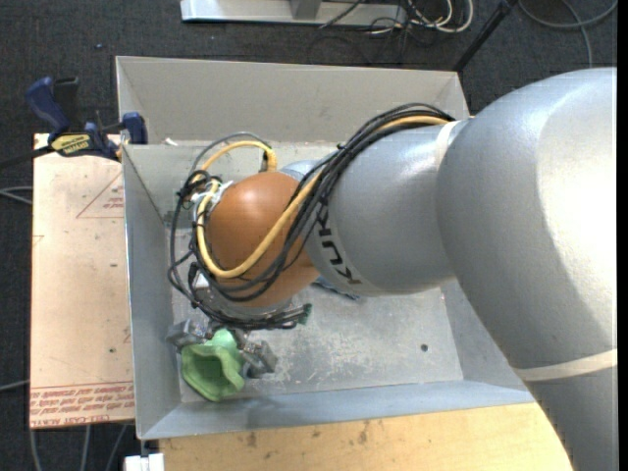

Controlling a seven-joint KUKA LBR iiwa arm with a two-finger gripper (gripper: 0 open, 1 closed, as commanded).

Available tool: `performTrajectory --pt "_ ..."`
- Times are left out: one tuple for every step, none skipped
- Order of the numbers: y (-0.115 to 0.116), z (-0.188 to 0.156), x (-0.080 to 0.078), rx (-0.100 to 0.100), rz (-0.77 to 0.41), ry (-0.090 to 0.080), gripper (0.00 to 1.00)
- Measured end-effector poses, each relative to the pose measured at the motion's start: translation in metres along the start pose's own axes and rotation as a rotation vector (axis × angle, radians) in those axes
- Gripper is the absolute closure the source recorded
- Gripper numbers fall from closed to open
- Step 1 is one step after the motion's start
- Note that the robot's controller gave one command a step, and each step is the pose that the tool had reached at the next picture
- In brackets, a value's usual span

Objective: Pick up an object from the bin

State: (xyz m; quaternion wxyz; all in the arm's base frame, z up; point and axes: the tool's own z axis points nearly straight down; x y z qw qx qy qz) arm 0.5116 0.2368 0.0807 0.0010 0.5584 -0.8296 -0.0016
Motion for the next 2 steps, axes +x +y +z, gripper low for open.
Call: performTrajectory --pt "-0.001 -0.001 0.000 0.002 0.003 -0.001 1.00" --pt "-0.019 -0.138 -0.001 0.011 0.000 -0.010 1.00"
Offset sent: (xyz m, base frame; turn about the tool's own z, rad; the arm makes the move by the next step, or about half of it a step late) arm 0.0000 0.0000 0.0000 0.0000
